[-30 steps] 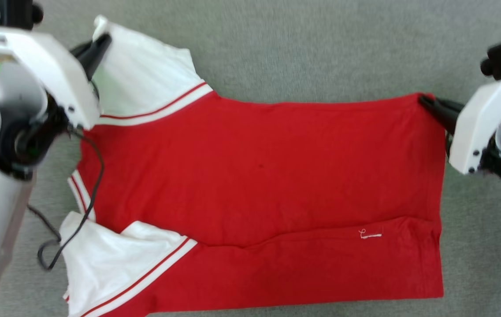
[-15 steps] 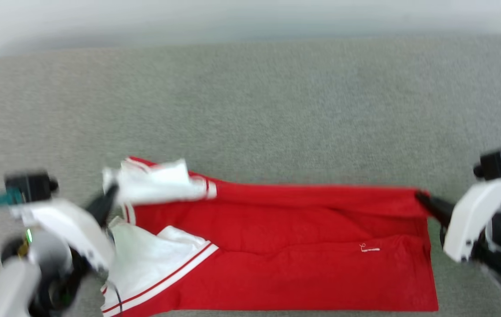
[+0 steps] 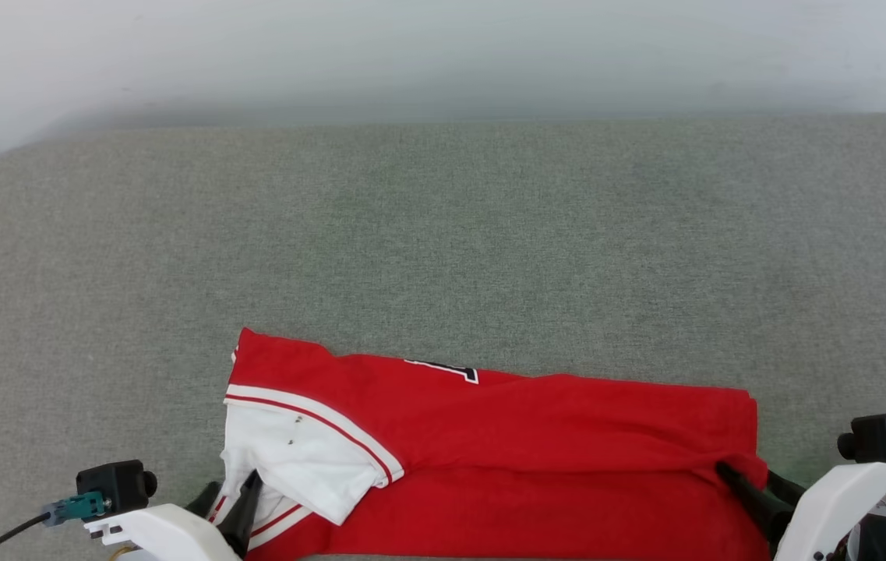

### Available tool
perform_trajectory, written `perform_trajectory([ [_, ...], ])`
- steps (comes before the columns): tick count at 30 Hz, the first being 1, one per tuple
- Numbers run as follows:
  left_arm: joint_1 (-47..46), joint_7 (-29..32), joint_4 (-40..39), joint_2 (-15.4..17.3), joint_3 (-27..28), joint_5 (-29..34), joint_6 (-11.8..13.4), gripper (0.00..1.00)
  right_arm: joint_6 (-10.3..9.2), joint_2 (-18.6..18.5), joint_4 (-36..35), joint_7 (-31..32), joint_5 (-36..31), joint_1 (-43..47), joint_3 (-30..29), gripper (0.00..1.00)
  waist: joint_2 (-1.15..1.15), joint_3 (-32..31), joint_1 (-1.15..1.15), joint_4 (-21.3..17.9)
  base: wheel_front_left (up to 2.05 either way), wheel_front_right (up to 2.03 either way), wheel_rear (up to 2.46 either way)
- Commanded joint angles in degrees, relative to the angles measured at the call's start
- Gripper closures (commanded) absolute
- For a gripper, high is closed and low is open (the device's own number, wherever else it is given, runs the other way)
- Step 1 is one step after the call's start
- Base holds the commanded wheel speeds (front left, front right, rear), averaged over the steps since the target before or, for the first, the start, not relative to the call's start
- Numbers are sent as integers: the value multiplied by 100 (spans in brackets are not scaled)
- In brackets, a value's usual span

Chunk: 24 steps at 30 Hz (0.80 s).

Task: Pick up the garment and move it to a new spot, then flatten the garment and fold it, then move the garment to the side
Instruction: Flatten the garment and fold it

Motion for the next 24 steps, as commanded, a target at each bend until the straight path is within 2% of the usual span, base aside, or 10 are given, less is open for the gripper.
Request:
perform_trajectory([
  [1,-88,-228,51,-103,-26,186,97,0,-2,19,-60,-195,-54,116,1,0,0,-43,1,-18,0,0,0],
  [4,-210,-468,16,-169,-63,403,142,0,-1,13,-185,-368,-90,164,6,0,0,-118,1,-23,0,0,0],
  [7,-342,-823,-163,-243,-176,745,194,0,-2,-15,-607,-536,-89,211,42,0,0,-291,1,-64,0,0,0],
  [10,-412,-1037,-261,-226,-161,924,239,0,-2,-84,-816,-474,-108,203,-46,0,0,-371,1,-84,0,0,0],
  [11,-474,-1378,-403,-247,-171,1154,259,0,-2,-183,-1005,-208,-91,166,-324,0,0,-490,1,-84,0,0,0],
  [17,-586,-2012,-570,-393,-129,1651,385,0,-1,-345,-966,739,-183,209,-1084,0,0,-566,1,151,0,0,0],
  [24,-766,-2189,-841,-626,-20,2268,403,0,-1,-74,-816,1573,-297,252,-1342,0,0,-303,1,565,0,0,0],
])
